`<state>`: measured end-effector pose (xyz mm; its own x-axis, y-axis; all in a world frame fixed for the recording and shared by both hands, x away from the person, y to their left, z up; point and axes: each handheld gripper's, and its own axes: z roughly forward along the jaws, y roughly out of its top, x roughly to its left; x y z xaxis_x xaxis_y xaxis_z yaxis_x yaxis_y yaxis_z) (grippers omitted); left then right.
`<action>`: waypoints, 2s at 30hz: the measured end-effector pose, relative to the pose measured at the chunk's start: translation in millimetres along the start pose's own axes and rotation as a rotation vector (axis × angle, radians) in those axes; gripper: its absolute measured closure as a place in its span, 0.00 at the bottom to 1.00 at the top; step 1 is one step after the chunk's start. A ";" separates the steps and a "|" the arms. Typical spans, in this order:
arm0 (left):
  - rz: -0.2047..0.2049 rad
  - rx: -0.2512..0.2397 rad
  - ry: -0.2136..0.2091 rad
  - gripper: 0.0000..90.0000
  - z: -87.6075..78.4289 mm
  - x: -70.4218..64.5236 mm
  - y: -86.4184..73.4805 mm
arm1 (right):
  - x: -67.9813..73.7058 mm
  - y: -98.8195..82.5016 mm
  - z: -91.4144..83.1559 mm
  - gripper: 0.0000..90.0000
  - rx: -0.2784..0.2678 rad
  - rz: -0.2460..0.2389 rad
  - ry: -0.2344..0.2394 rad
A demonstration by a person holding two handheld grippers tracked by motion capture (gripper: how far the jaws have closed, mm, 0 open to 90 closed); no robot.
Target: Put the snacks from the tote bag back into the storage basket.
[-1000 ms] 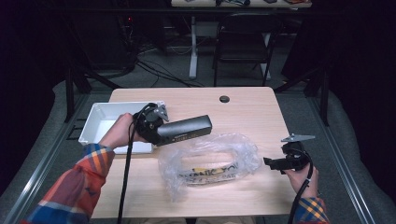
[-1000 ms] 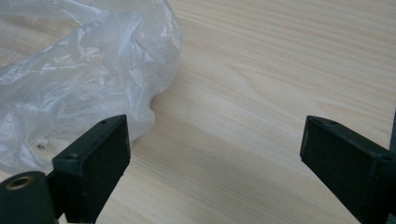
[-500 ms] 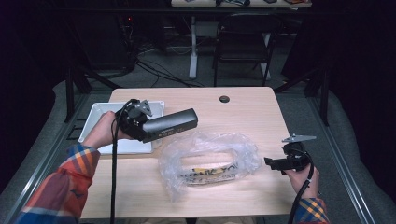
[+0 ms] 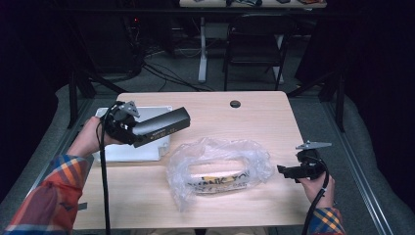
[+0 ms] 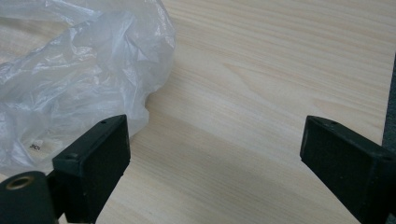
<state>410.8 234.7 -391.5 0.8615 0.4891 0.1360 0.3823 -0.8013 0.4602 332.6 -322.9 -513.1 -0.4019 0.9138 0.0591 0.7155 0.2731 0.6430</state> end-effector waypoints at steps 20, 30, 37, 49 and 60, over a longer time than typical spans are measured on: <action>-0.106 -0.003 0.033 0.48 -11.1 29.7 -52.8 | 0.5 0.0 0.0 0.09 0.000 -0.001 -0.005; -0.119 0.000 0.014 0.48 9.4 42.9 -77.4 | 1.1 0.0 1.9 0.09 0.008 -0.004 -0.006; -0.123 0.030 0.007 0.48 39.8 53.6 -96.6 | 1.8 0.1 2.6 0.09 0.007 -0.003 -0.008; -0.125 0.033 0.007 0.48 75.5 65.0 -106.3 | 3.4 0.4 5.2 0.09 0.025 -0.011 -0.002; -0.106 0.036 -0.002 0.48 93.8 65.9 -106.0 | 3.5 0.2 5.6 0.09 0.024 -0.016 -0.004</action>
<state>458.4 319.6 -513.6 0.8164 0.5710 0.0863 0.4829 -0.7570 0.4401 334.5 -317.9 -517.1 -0.4110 0.9105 0.0460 0.7228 0.2947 0.6251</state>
